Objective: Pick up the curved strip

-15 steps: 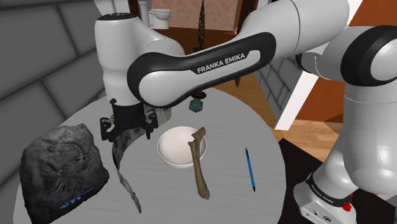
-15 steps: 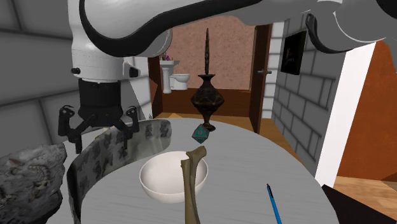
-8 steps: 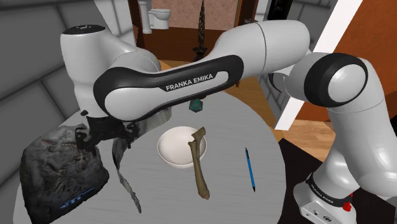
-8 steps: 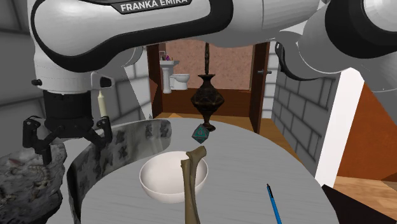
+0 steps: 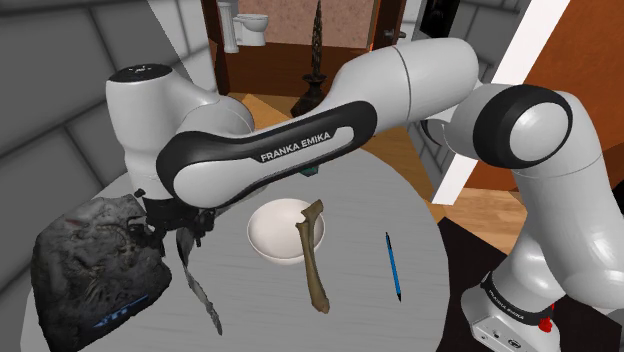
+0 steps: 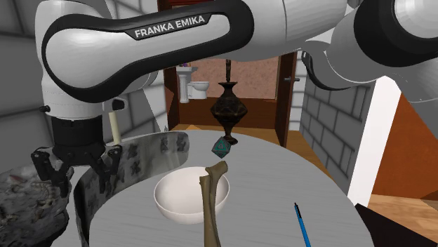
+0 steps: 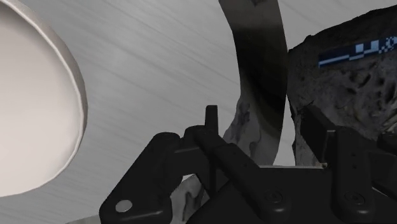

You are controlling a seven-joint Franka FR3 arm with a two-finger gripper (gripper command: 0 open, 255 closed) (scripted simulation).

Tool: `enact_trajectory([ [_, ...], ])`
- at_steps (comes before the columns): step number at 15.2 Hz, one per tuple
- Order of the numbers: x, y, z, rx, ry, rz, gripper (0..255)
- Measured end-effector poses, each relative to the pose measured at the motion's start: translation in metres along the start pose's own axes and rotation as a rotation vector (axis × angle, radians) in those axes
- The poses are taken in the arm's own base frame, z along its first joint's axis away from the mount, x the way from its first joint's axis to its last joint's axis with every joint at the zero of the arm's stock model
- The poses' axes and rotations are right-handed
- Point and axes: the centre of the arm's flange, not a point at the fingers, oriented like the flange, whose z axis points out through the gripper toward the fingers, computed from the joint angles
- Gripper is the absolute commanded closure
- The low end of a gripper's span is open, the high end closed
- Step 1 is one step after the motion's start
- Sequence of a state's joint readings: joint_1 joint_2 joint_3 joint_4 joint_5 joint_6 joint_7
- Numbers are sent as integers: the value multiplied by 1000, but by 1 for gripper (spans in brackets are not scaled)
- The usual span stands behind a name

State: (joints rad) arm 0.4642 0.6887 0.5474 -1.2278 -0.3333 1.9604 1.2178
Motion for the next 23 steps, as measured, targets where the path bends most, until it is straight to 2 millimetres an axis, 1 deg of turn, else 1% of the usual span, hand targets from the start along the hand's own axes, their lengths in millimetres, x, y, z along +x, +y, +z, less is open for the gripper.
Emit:
enact_trajectory([
  [10,0,-1,-2,0,0,0,255],
  [16,1,-4,-28,-1,0,0,255],
  [23,3,-9,-67,0,0,0,255],
])
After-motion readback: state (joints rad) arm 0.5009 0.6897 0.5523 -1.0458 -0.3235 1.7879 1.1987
